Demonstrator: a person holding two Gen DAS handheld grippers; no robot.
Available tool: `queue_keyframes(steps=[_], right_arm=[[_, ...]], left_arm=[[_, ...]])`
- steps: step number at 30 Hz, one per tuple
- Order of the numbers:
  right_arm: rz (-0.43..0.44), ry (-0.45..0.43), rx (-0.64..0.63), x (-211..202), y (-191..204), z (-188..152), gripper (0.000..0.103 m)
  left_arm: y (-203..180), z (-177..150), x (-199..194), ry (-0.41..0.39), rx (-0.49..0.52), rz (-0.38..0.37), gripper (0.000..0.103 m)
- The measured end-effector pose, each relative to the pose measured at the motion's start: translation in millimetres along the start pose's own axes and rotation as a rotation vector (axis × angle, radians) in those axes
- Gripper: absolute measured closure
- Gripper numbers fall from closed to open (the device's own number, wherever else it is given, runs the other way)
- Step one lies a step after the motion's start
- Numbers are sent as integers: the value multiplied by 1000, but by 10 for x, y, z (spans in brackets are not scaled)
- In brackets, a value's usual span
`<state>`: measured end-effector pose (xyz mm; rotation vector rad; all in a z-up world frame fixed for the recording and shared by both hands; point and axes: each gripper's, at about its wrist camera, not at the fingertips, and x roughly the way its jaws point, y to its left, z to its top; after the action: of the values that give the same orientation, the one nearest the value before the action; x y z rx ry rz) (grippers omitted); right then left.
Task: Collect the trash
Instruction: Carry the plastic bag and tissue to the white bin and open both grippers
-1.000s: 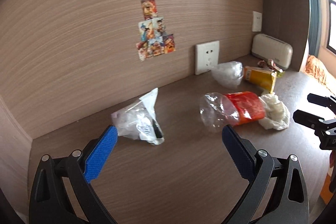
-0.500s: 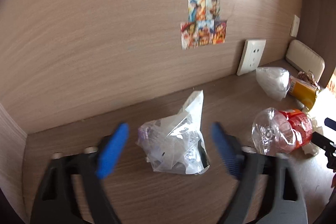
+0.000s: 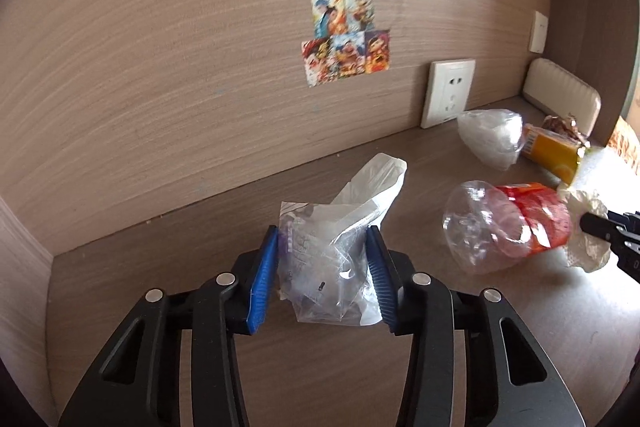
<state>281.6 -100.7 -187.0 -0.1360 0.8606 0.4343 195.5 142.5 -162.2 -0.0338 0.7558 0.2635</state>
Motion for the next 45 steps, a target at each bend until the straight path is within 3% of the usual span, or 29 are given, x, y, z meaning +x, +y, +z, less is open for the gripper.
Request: queue_keyframes(steps=[12, 21, 25, 29, 34, 39, 45], right_arm=[[57, -103, 16, -764, -115, -121, 83], [77, -177, 24, -1454, -277, -452, 83], [32, -201, 32, -1771, -454, -559, 83], [6, -157, 45, -1762, -658, -510, 83], [-29, -242, 49, -2057, -750, -349, 83], [-97, -270, 28, -2320, -830, -460, 83], [-179, -294, 79, -2768, -1062, -740, 83]], left_arm=[[-338, -34, -738, -79, 5, -23, 60], [-786, -199, -1270, -113, 25, -44, 60], [-1057, -277, -1496, -121, 45, -93, 60], [-1376, -344, -1639, -128, 63, -163, 60], [-1747, -447, -1789, -124, 84, -275, 60], [-2104, -597, -1798, -91, 130, -353, 60], [-2449, -614, -1951, -113, 209, -428, 60]])
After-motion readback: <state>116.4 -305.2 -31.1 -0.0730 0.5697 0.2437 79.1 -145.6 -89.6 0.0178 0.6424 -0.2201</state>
